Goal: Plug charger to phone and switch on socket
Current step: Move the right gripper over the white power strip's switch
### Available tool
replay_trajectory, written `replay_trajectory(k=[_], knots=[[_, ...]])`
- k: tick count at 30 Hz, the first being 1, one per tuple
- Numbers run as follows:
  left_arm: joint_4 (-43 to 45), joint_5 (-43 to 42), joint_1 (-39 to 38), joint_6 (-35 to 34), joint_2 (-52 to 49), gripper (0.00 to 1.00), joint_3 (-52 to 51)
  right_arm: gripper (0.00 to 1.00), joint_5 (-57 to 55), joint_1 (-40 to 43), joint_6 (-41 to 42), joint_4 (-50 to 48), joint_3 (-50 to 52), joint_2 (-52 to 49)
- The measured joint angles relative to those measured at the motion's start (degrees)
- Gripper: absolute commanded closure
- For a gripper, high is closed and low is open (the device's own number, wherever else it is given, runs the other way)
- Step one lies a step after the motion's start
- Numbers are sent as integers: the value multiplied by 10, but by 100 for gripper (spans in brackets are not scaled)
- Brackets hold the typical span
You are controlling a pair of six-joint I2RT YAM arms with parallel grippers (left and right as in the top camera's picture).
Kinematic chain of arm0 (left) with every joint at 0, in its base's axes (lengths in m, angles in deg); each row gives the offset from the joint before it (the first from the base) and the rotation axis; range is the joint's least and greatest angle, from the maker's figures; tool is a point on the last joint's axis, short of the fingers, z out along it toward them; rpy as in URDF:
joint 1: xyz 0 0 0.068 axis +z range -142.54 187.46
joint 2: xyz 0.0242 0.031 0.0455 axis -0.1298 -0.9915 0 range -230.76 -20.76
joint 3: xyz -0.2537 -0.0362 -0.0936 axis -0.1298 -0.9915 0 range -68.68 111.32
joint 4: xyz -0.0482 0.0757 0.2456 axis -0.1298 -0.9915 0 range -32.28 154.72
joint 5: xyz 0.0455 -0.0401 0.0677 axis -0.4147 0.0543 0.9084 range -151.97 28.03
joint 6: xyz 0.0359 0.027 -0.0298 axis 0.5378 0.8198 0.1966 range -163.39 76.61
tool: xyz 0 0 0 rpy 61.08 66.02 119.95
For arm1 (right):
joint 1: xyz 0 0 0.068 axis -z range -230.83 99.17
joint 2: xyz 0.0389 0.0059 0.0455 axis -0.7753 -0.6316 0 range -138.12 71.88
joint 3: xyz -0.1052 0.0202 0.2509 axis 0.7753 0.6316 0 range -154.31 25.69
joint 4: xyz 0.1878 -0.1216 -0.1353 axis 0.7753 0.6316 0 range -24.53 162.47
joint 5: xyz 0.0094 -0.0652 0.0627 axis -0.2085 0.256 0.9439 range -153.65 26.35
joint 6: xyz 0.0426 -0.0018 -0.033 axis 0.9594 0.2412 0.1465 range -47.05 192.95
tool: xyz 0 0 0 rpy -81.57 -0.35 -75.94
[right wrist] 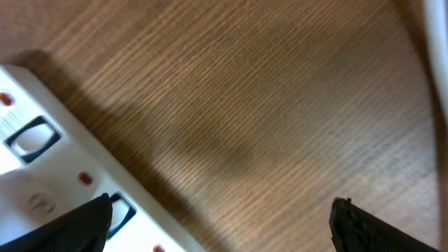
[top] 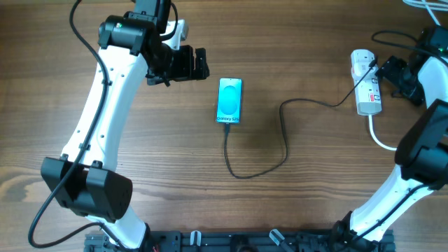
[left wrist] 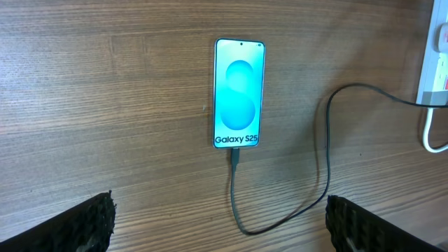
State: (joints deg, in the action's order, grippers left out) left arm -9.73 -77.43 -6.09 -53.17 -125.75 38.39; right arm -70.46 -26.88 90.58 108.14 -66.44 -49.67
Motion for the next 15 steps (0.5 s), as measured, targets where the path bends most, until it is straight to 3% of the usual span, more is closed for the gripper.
replay_trajectory(k=[15], knots=[[0, 0, 0, 0, 0, 0, 0, 0, 54, 8, -11, -1, -8, -28]])
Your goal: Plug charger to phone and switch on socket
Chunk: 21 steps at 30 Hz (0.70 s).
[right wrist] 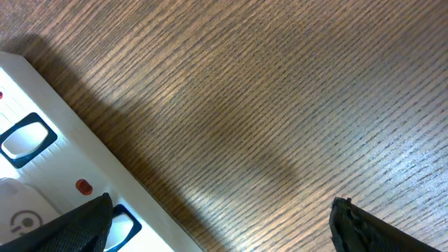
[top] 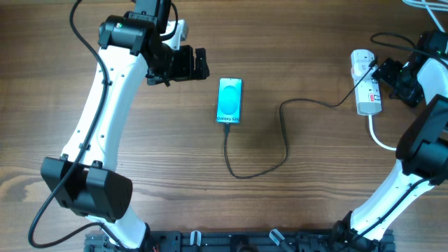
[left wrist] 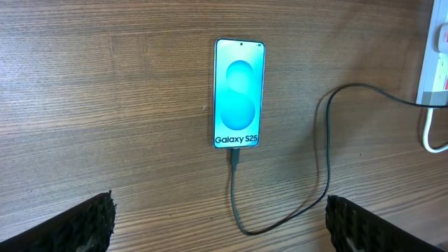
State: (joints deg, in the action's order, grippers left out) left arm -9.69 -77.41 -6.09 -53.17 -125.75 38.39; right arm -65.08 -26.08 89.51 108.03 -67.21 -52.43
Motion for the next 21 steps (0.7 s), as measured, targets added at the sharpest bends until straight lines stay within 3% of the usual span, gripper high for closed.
replay_trajectory(k=[21], knots=[[0, 0, 0, 0, 0, 0, 0, 0, 57, 7, -2, 63, -7, 1]])
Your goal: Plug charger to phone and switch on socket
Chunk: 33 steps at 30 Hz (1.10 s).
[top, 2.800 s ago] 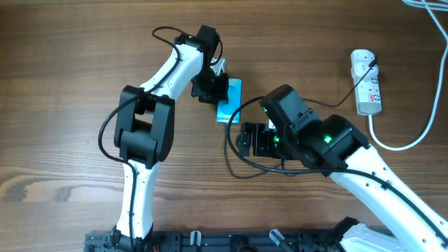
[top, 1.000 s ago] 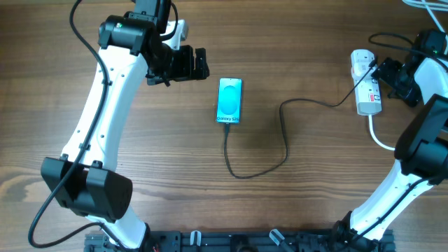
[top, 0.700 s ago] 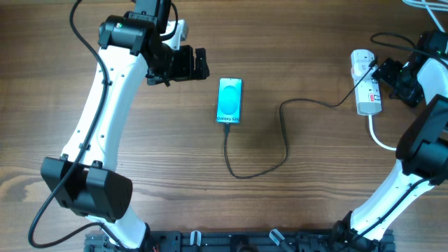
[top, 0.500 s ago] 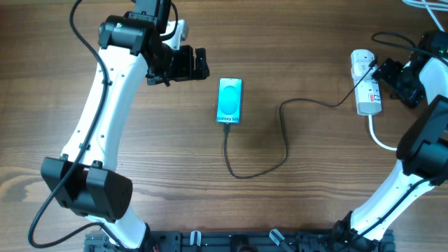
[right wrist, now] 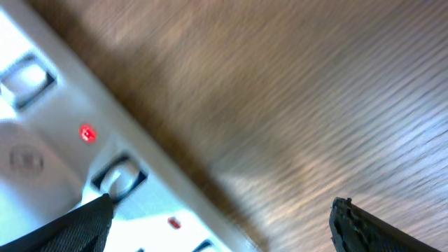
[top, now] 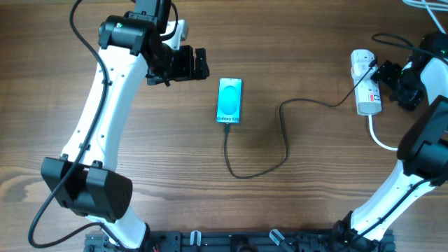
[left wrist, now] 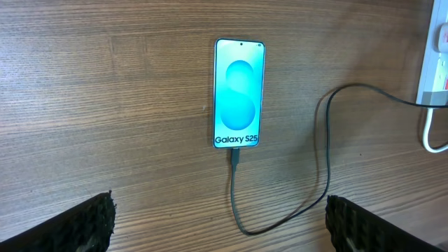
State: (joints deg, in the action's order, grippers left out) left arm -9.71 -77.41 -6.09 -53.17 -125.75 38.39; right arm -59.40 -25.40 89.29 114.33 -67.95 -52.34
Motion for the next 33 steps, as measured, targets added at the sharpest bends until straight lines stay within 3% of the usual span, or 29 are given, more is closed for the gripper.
replay_trajectory(k=[7, 12, 19, 27, 33], knots=[[0, 0, 0, 0, 0, 0, 0, 0, -5, -13, -2, 88, 5, 67], [0, 0, 0, 0, 0, 0, 0, 0, -11, -15, -2, 133, 29, 237], [0, 2, 0, 0, 0, 0, 0, 0, 17, -54, -2, 105, 219, 506], [0, 2, 0, 0, 0, 0, 0, 0, 127, -58, -32, 201, 225, 771], [0, 2, 0, 0, 0, 0, 0, 0, 194, -93, -53, 232, 227, 799]])
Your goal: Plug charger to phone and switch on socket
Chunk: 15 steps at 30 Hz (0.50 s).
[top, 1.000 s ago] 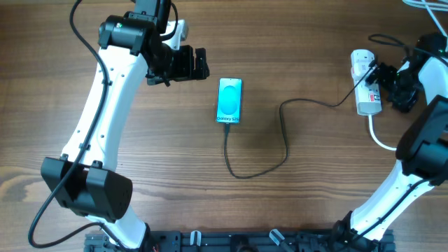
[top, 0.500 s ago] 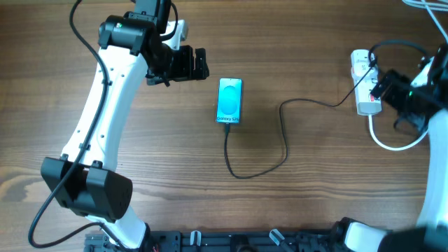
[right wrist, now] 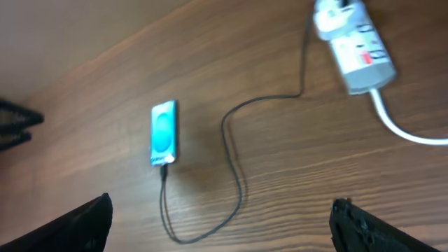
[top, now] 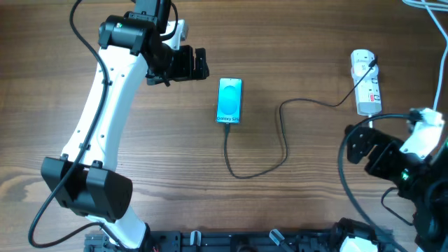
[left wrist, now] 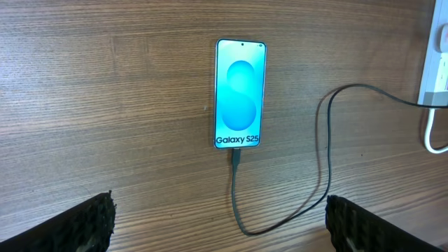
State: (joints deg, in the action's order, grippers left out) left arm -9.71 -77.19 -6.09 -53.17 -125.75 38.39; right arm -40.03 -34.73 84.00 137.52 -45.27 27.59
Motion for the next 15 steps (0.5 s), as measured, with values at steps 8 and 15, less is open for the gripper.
replay_trajectory(k=[8, 15], knots=[[0, 0, 0, 0, 0, 0, 0, 0, 15, -142, -38, 57, 0, 0], [0, 0, 0, 0, 0, 0, 0, 0, 16, -167, 22, 147, 1, 0]])
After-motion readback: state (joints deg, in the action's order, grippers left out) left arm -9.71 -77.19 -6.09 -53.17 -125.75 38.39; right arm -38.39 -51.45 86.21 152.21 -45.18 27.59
